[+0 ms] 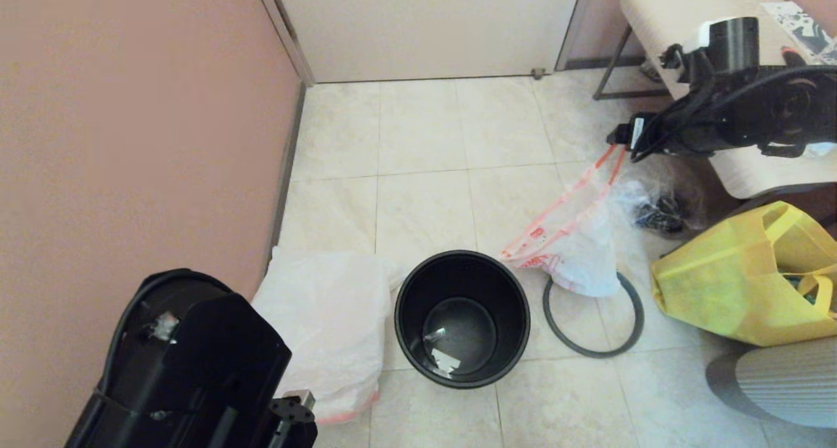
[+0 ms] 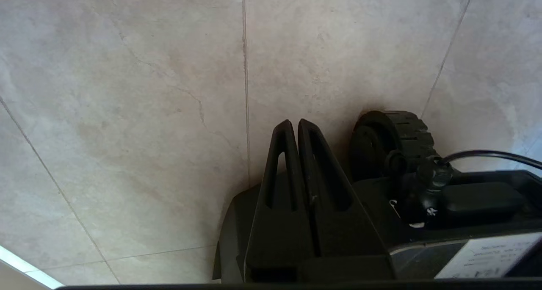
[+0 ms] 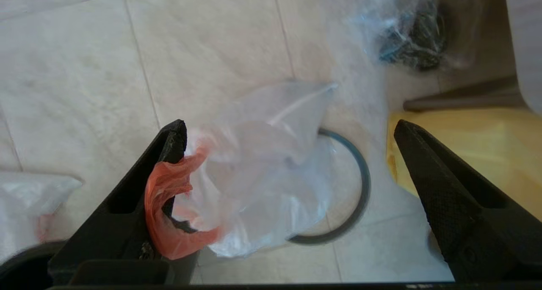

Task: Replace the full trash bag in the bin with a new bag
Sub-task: Place the trash bag on the floor

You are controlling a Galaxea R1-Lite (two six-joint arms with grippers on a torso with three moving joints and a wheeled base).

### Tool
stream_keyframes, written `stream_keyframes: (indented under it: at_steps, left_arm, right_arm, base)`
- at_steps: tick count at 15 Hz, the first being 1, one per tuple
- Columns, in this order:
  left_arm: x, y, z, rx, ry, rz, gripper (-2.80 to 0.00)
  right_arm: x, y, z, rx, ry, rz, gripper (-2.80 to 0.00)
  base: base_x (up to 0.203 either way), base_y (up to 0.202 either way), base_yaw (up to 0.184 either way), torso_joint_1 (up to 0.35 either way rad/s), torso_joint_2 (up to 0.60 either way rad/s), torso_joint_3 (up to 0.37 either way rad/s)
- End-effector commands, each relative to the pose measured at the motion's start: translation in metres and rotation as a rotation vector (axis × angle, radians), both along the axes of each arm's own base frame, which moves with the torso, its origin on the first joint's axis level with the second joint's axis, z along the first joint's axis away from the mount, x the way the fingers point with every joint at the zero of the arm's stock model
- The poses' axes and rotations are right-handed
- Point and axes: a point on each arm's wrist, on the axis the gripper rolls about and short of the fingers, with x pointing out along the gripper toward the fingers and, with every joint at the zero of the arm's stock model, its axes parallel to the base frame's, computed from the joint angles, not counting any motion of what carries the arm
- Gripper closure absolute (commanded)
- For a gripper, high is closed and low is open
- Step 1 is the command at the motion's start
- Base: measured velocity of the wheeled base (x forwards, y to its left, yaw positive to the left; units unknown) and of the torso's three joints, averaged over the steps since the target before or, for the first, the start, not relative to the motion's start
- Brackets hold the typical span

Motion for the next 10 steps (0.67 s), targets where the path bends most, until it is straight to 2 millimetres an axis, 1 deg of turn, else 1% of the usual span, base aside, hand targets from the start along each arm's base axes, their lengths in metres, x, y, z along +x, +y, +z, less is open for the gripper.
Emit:
stream_keyframes:
  at_steps: [1,2,3,4,6,8,9,10]
  left_arm:
    - [-0.008,0.004,0.001,0.015,0.03,0.001,0.0]
    - [-0.008,0.004,0.001,0.015,0.03,0.0,0.0]
    - [-0.008,0.004,0.001,0.015,0.03,0.0,0.0]
    - [-0.008,0.004,0.001,0.015,0.03,0.0,0.0]
    - [-0.008,0.004,0.001,0.015,0.03,0.0,0.0]
    - [-0.008,0.004,0.001,0.015,0.03,0.0,0.0]
    - [-0.008,0.004,0.001,0.015,0.03,0.0,0.0]
    - [-0.008,0.004,0.001,0.015,0.03,0.0,0.0]
  right_arm:
    - [-0.002,0.01,-0.001,-0.027,0.012,-0.027,-2.8]
    - [-0.003,0.015,-0.003,-0.056,0.017,-0.077,-2.8]
    - [-0.007,0.02,0.001,-0.049,0.005,-0.07,-2.8]
    - [-0.018,0.022,0.014,0.014,-0.029,-0.005,-2.8]
    - [-0.037,0.021,0.037,0.249,-0.067,0.21,-2.8]
    - [-0.05,0.011,0.055,0.446,-0.097,0.3,-2.8]
    - [-0.055,0.0,0.065,0.551,-0.111,0.395,-2.8]
    - [-0.06,-0.017,0.078,0.692,-0.141,0.493,-2.8]
  base:
    - [0.0,0.0,0.0,0.0,0.0,0.0]
    - [0.0,0.0,0.0,0.0,0.0,0.0]
    - [0.0,0.0,0.0,0.0,0.0,0.0]
    - [0.0,0.0,0.0,0.0,0.0,0.0]
    - [0.0,0.0,0.0,0.0,0.0,0.0]
    - [0.0,0.0,0.0,0.0,0.0,0.0]
    - [0.0,0.0,0.0,0.0,0.0,0.0]
    - [0.0,0.0,0.0,0.0,0.0,0.0]
